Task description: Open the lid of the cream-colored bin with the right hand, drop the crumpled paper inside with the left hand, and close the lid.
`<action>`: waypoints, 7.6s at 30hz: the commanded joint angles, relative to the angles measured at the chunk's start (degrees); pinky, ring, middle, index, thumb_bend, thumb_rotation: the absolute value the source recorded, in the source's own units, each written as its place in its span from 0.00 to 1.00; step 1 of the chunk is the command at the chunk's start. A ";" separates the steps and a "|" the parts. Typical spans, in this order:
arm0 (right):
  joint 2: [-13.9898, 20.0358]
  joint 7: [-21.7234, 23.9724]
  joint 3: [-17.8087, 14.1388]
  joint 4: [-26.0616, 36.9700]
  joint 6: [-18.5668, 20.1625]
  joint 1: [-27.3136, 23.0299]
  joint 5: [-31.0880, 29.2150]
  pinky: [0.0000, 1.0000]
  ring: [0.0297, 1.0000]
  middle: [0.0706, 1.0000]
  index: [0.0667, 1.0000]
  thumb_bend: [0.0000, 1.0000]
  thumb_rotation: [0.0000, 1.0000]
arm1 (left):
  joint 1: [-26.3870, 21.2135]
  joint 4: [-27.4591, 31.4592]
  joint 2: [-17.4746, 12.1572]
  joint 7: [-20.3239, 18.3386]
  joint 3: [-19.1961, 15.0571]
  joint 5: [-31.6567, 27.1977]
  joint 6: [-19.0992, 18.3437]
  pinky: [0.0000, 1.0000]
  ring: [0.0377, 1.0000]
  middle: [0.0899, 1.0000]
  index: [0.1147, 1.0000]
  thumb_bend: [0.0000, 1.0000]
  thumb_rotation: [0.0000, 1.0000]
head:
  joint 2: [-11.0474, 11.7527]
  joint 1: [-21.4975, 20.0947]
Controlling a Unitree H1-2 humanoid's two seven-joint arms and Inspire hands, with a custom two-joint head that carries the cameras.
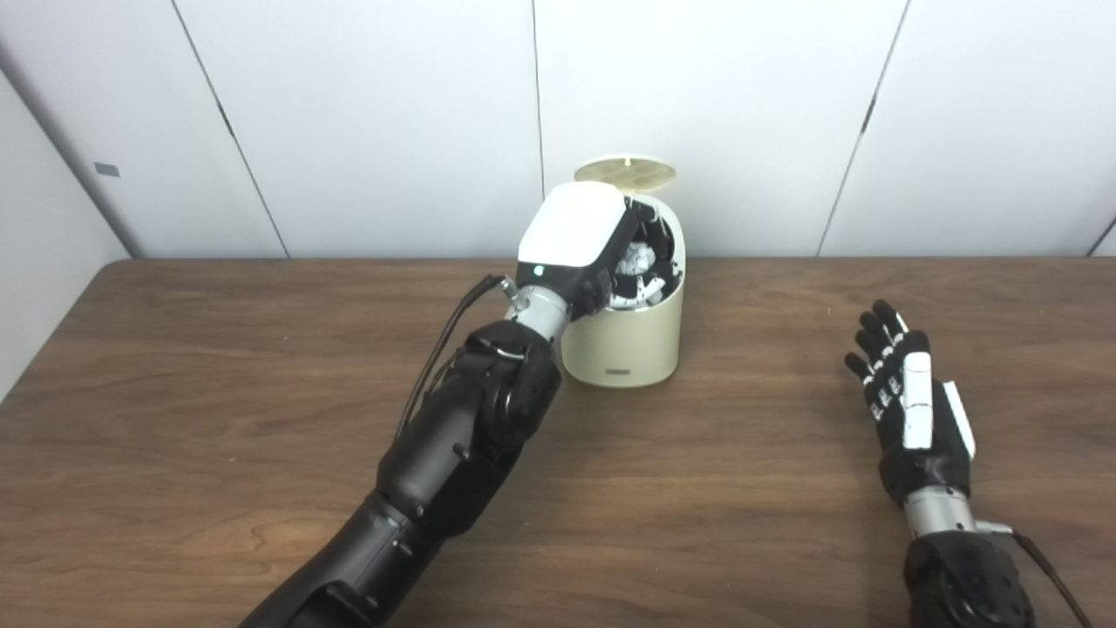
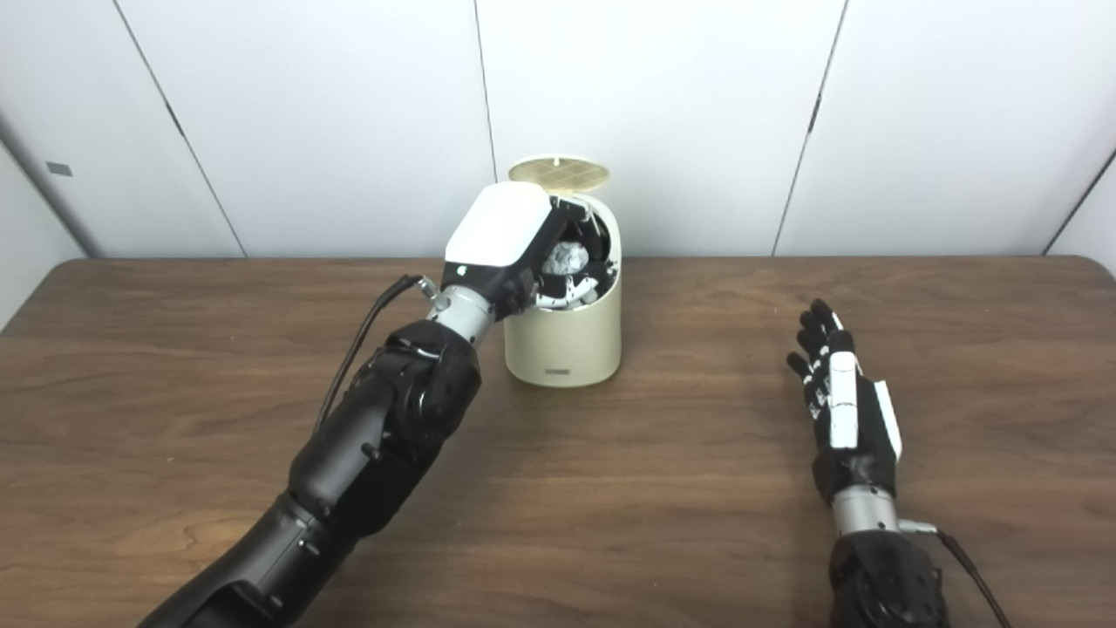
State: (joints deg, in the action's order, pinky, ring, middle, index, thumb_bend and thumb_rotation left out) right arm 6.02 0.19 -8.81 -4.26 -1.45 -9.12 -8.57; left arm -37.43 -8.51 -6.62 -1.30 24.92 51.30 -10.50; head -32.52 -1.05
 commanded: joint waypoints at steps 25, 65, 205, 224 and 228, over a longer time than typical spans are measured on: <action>0.68 0.40 2.07 4.70 1.35 0.51 1.86 0.87 0.87 0.80 0.86 0.58 1.00 | -1.79 -2.66 -1.20 8.34 0.21 5.91 2.31 0.37 0.50 0.55 0.40 0.47 0.00 | -0.09 -0.01; 0.10 0.30 2.00 4.63 2.19 0.20 1.74 0.90 0.86 0.77 0.87 0.54 1.00 | 0.10 -2.61 0.71 15.59 -4.32 -0.52 8.97 0.33 0.43 0.46 0.35 0.47 0.00 | 0.25 -0.20; 10.54 4.80 9.72 12.59 12.72 -20.94 17.90 0.91 0.94 0.92 0.89 0.61 1.00 | 30.99 6.25 2.47 0.48 -29.63 -54.20 11.74 1.00 1.00 1.00 1.00 0.44 0.96 | -0.57 -2.56; 11.40 9.10 18.07 9.55 15.22 -30.79 31.13 0.81 0.88 0.91 0.89 0.58 1.00 | 31.27 2.60 3.54 0.34 -30.16 -55.46 15.67 1.00 1.00 1.00 1.00 0.44 1.00 | 0.44 -2.58; 12.49 10.56 19.99 8.75 13.10 -32.18 33.35 0.83 0.90 0.91 0.90 0.54 1.00 | 31.18 2.69 3.42 0.35 -30.34 -55.82 15.34 1.00 1.00 1.00 1.00 0.46 1.00 | 0.51 -2.46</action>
State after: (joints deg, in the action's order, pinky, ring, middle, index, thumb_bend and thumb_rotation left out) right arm 17.34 10.96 11.36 3.70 13.82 -37.96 23.79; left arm -6.79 -4.26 -3.53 -0.94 -5.48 -4.31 3.37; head -31.99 -3.52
